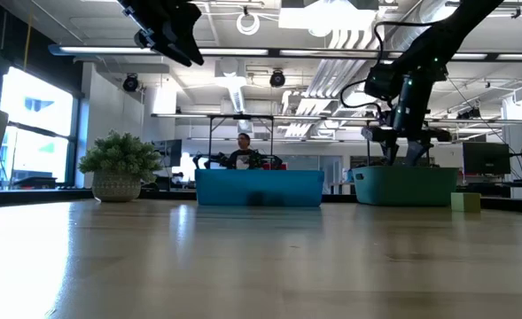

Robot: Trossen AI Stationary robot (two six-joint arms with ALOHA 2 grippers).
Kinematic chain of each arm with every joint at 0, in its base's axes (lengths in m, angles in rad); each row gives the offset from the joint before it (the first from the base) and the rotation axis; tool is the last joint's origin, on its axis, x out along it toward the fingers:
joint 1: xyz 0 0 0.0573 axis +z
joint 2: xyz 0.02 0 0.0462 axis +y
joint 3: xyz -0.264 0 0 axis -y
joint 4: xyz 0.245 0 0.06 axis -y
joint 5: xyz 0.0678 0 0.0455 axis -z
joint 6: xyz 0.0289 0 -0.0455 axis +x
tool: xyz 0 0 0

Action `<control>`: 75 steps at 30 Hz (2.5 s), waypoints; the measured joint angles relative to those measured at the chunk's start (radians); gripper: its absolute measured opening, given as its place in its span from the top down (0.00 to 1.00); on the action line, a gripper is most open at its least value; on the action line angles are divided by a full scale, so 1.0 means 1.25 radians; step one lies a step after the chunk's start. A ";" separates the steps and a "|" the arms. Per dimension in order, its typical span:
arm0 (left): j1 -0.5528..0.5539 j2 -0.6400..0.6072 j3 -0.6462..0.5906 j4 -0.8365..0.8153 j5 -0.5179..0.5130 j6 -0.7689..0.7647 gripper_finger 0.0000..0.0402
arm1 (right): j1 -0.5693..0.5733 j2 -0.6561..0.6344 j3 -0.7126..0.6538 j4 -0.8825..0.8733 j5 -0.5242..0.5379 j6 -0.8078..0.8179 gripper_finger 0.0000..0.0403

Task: Sort & place blocks by color
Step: Put the green block into the blue bin

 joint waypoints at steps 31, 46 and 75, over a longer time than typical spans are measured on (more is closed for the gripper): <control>0.057 0.000 0.000 0.065 -0.006 0.162 0.43 | 0.372 -0.001 0.169 -0.656 0.205 0.364 0.48; 0.094 0.000 0.000 0.075 0.003 0.135 0.43 | 0.377 -0.125 -0.016 -0.614 0.166 0.509 0.48; 0.117 0.000 0.000 0.113 0.004 0.135 0.43 | 0.340 -0.206 -0.188 -0.316 0.069 0.533 0.42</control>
